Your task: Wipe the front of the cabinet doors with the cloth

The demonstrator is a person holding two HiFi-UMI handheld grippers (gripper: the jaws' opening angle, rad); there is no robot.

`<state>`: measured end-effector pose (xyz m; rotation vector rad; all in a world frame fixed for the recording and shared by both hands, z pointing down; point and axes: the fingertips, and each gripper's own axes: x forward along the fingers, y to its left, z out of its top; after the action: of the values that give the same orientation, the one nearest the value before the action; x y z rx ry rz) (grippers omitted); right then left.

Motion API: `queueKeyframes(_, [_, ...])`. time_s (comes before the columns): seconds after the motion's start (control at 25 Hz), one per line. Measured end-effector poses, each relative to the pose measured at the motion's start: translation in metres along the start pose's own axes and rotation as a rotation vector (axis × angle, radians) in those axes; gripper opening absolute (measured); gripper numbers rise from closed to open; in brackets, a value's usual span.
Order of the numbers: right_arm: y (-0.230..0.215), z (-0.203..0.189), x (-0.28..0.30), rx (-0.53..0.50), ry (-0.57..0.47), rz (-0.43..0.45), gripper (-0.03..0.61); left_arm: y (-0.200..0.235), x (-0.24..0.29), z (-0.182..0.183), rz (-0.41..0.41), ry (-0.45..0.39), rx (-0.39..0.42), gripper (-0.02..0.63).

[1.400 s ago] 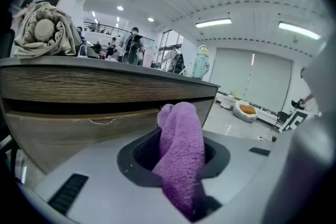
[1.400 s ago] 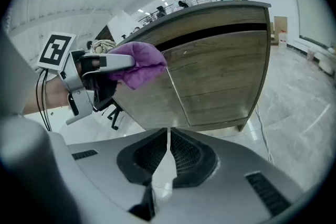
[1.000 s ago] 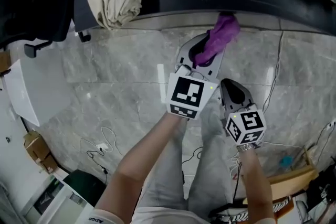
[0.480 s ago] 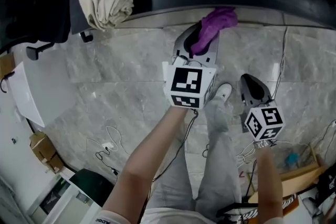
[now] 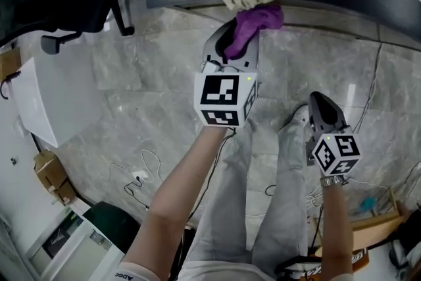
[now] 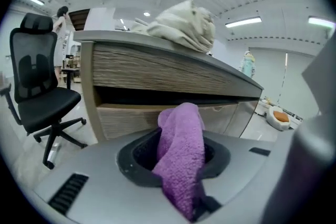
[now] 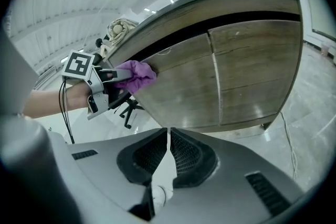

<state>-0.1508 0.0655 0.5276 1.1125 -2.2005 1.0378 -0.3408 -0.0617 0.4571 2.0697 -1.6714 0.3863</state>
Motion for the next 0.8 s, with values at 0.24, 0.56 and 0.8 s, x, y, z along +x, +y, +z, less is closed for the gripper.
queueKeyframes(0.24, [0.073,0.011,0.032,-0.035,-0.004,0.058,0.035,0.076,-0.034,0.009,0.065,-0.024,-0.006,0.112])
queueKeyframes(0.56, [0.105,0.021,0.041,-0.072,-0.036,0.092,0.035,0.112,-0.062,0.001,0.112,-0.037,-0.044,0.112])
queueKeyframes(0.8, [0.055,-0.009,0.026,-0.024,0.001,0.092,0.035,0.010,-0.068,-0.017,0.036,-0.062,-0.003,0.112])
